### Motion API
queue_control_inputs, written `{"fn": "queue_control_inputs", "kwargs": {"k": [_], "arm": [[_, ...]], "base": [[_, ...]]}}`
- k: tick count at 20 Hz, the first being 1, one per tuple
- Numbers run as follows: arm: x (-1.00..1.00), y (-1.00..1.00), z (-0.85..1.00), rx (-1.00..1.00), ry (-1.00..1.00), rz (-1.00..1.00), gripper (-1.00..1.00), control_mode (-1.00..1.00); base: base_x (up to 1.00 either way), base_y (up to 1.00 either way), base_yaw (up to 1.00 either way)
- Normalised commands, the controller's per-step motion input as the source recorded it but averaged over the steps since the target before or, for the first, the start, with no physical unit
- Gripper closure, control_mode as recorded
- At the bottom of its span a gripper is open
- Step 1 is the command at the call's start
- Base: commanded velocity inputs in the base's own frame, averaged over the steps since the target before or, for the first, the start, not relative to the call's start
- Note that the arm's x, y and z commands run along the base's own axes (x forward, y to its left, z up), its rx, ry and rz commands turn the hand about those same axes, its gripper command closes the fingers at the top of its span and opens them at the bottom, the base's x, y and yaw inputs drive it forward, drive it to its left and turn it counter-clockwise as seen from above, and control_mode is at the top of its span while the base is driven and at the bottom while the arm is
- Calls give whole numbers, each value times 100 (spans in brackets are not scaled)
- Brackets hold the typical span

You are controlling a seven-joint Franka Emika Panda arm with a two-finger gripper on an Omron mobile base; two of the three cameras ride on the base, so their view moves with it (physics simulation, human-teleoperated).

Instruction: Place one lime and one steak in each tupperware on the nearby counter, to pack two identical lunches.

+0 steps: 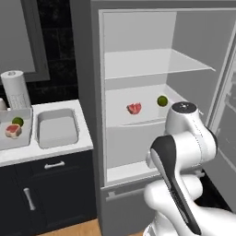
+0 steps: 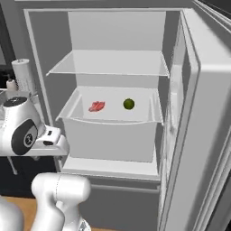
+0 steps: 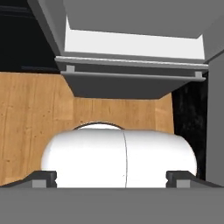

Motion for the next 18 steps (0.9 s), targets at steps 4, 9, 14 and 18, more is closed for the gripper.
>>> {"fn": "queue_control_inputs", "kwargs": {"k": [4,9,14,18], "arm": [[0,0,0,0,0,0,-100,100],[0,0,0,0,0,0,-100,100],[18,0,-7,0,0,0,-100,-100],[34,1,-20,0,-8,0,-100,-100]], "base": [[55,-57,0],[71,-29,0],[39,-5,0],[0,0,0]]}}
